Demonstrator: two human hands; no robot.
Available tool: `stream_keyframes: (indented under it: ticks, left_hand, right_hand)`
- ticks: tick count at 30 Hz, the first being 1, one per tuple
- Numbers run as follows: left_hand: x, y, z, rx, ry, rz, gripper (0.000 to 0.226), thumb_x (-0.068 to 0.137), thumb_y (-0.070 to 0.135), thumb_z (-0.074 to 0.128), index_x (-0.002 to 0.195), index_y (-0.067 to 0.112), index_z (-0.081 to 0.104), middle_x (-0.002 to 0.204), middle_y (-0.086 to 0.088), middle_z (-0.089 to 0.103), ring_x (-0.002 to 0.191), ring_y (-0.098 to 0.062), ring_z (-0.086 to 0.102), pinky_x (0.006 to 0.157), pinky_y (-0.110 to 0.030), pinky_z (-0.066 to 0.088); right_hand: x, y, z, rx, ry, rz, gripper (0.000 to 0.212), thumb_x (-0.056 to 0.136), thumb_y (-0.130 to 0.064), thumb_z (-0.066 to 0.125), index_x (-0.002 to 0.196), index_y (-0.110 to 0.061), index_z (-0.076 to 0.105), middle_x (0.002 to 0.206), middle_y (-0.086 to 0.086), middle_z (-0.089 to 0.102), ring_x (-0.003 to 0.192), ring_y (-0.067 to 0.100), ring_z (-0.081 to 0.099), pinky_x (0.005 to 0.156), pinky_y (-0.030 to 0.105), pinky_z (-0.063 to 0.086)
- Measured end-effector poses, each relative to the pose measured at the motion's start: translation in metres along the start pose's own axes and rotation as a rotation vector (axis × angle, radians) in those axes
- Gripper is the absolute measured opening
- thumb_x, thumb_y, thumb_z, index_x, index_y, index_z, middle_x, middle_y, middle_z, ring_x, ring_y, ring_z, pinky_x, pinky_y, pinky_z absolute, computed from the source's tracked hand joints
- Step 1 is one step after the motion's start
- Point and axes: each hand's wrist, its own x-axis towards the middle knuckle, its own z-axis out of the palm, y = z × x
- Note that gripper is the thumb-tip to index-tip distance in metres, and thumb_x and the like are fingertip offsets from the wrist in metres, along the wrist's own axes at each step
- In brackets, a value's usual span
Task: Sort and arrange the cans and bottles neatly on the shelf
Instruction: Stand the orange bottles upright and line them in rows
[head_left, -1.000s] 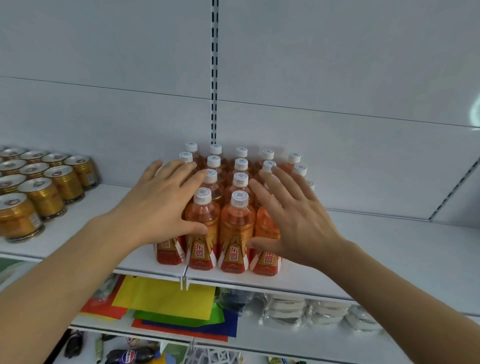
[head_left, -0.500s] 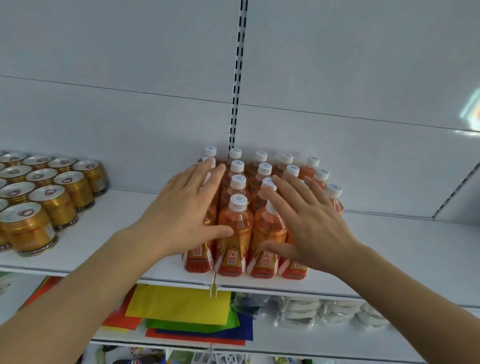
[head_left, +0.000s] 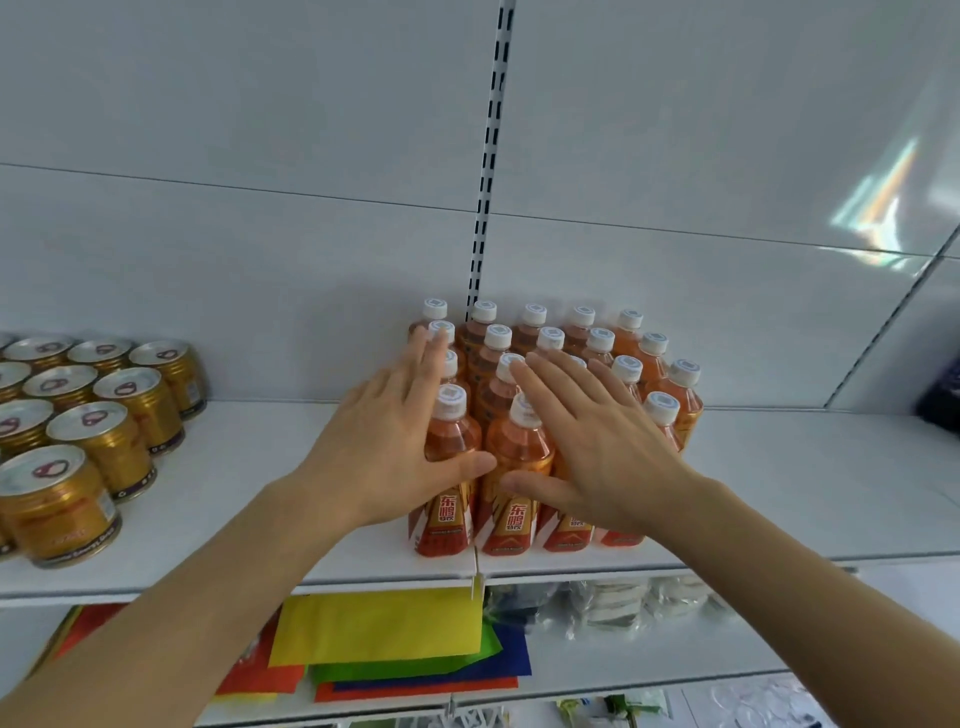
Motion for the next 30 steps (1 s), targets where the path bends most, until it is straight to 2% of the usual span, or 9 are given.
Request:
stream_keyframes:
  ticks: [2,5,9,16,19,21,24,26,30]
  left_hand:
    - [-0.002,-0.007,-0.002,-0.046,0.019,-0.060,0.133,0.070,0.106,0.029,0.161,0.030,-0.030,0.175,0.002,-0.022,0.163,-0.017,-0.004,0.132,-0.045,0.013]
    - [-0.002,-0.026,0.004,-0.045,-0.111,-0.117,0.141,0.064,0.109,0.017,0.165,0.018,-0.021,0.176,-0.004,-0.016,0.163,-0.018,-0.002,0.132,-0.042,0.012]
    - [0.001,-0.050,0.024,-0.212,-0.244,-0.041,0.117,0.077,0.103,0.023,0.165,0.037,-0.018,0.177,0.009,-0.004,0.162,-0.014,0.010,0.130,-0.047,0.024]
    - [0.000,-0.051,0.036,-0.367,-0.213,-0.041,0.114,0.078,0.101,0.037,0.163,0.047,-0.016,0.176,0.017,0.006,0.157,-0.011,0.028,0.123,-0.046,0.039]
    - [-0.001,-0.056,0.035,-0.439,-0.232,-0.031,0.117,0.076,0.100,0.044,0.164,0.047,-0.011,0.175,0.020,0.009,0.157,-0.004,0.024,0.125,-0.041,0.034]
    - [-0.001,-0.059,0.030,-0.477,-0.244,-0.028,0.116,0.075,0.101,0.038,0.165,0.045,-0.008,0.174,0.023,0.007,0.157,0.002,0.018,0.127,-0.033,0.027]
    - [0.002,-0.063,0.026,-0.575,-0.198,-0.150,0.089,0.091,0.085,0.020,0.166,0.044,0.000,0.172,0.026,0.004,0.152,0.010,0.011,0.120,-0.015,0.013]
    - [0.012,-0.066,0.028,-0.569,-0.131,-0.217,0.079,0.098,0.075,0.016,0.167,0.042,0.000,0.173,0.023,0.002,0.155,0.006,0.008,0.120,-0.017,0.008]
    - [0.029,-0.061,0.032,-0.569,-0.152,-0.126,0.062,0.101,0.068,0.023,0.156,0.057,-0.003,0.165,0.034,0.001,0.143,0.026,0.000,0.118,-0.008,0.005]
  right_hand:
    - [0.011,-0.008,-0.010,0.068,-0.030,0.010,0.103,0.094,-0.092,0.016,0.171,-0.026,0.000,0.179,-0.002,0.007,0.165,0.021,0.002,0.133,0.052,0.008]
    - [0.036,-0.017,-0.023,0.140,-0.064,-0.027,0.094,0.097,-0.087,0.010,0.171,-0.030,0.003,0.179,-0.003,0.004,0.165,0.018,0.000,0.133,0.050,0.006]
    - [0.069,-0.017,-0.026,0.141,-0.133,-0.069,0.077,0.106,-0.072,0.010,0.171,-0.030,0.013,0.179,-0.002,0.010,0.164,0.019,0.003,0.132,0.047,0.007]
    - [0.085,-0.011,-0.013,0.187,-0.285,-0.092,0.090,0.093,-0.082,-0.008,0.170,-0.036,0.003,0.179,-0.007,0.000,0.165,0.018,-0.006,0.132,0.053,0.006]
    - [0.086,-0.011,-0.017,0.241,-0.353,-0.090,0.090,0.092,-0.083,-0.003,0.170,-0.038,0.000,0.179,-0.010,-0.002,0.164,0.016,-0.007,0.132,0.051,0.005]
    - [0.089,-0.009,-0.023,0.275,-0.348,-0.095,0.088,0.093,-0.082,0.000,0.170,-0.038,0.004,0.179,-0.010,0.000,0.164,0.015,-0.006,0.132,0.051,0.005]
    - [0.101,-0.004,-0.028,0.266,-0.314,-0.095,0.085,0.098,-0.079,0.007,0.171,-0.035,0.007,0.179,-0.009,0.005,0.164,0.015,0.001,0.132,0.049,0.008]
    - [0.112,0.000,-0.030,0.220,-0.355,-0.087,0.093,0.094,-0.085,0.011,0.171,-0.034,0.005,0.179,-0.009,0.002,0.164,0.016,0.000,0.132,0.048,0.006]
    - [0.124,0.005,-0.030,0.227,-0.461,-0.111,0.113,0.077,-0.100,0.011,0.170,-0.037,0.000,0.177,-0.017,-0.007,0.163,0.011,-0.010,0.132,0.050,0.002]
